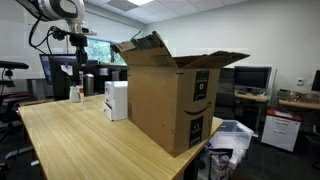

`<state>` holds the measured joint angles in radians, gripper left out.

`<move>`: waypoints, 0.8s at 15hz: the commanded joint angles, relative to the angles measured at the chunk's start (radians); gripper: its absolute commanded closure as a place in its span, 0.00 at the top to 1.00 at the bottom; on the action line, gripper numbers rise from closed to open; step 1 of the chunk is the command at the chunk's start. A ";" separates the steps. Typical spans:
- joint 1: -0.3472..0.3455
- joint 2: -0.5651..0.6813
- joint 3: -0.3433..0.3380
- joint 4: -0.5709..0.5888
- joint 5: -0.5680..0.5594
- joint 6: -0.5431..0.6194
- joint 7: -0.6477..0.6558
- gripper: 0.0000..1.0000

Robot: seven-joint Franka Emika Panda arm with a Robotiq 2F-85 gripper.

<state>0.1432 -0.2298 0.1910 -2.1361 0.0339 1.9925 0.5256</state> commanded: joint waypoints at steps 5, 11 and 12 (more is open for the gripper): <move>-0.001 -0.007 0.022 -0.036 0.042 0.010 0.011 0.07; -0.009 0.012 0.011 -0.058 0.038 0.036 -0.016 0.07; -0.009 0.015 0.008 -0.063 0.043 0.040 -0.017 0.07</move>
<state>0.1448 -0.2185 0.2025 -2.1779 0.0569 2.0043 0.5254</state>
